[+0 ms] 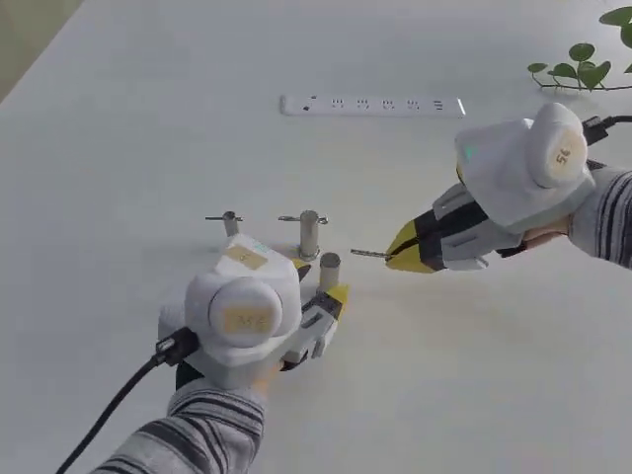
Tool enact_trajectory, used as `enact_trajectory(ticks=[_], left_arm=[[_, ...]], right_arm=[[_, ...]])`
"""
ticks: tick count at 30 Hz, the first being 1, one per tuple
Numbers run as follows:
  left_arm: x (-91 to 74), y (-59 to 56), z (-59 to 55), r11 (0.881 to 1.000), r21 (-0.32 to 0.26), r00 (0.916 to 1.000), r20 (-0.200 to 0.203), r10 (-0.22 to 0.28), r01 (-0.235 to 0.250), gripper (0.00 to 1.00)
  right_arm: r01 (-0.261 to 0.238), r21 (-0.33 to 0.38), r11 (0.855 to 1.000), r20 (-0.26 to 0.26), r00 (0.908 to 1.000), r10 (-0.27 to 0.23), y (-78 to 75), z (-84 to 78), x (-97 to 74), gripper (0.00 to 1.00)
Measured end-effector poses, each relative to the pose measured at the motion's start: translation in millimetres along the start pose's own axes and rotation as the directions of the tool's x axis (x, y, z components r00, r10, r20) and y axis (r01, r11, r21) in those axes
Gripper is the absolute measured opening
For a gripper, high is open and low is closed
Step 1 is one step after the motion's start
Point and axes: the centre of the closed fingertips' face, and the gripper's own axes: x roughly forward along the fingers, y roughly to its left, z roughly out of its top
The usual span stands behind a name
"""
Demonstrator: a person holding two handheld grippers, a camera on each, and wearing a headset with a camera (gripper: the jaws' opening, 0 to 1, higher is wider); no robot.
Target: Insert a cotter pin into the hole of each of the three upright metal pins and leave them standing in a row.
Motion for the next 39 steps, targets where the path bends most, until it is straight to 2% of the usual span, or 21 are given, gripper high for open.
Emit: enact_trajectory(ticks=[1,6,12,25,30,39], left_arm=[[0.9,1.0,-0.7,1.0,0.017,1.0,-0.002,0.007,-0.007,0.22],[6.4,0.1,-3.7,0.999,0.033,0.9998,-0.012,0.014,-0.014,0.18],[11.4,-1.2,-2.2,0.999,0.027,0.9998,-0.007,0.016,-0.016,0.17],[13.7,-0.6,-2.1,0.999,0.046,0.9997,-0.016,0.018,-0.017,0.1],[13.4,-1.1,-2.5,0.998,0.066,0.9998,-0.02,-0.006,0.008,0.1],[13.6,-0.7,-2.4,0.993,0.085,0.9965,-0.028,-0.079,0.081,0.1]], right_arm=[[0.0,-0.01,1.0,-0.008,1.0,0.0,-0.5,-1.1,0.9,0.0],[-0.015,-0.057,0.998,-0.033,0.9994,0.014,0.1,-1.3,6.1,0.0],[-0.032,-0.087,0.996,-0.054,0.9981,0.027,-1.1,-4.5,11.5,0.0],[-0.035,-0.112,0.993,-0.051,0.9983,0.03,-2.6,-0.6,13.4,0.0],[-0.034,-0.115,0.993,-0.042,0.9987,0.029,-2.5,1.7,11.2,0.0],[-0.025,-0.119,0.993,-0.032,0.9992,0.022,-4.7,1.9,8.6,0.0]])
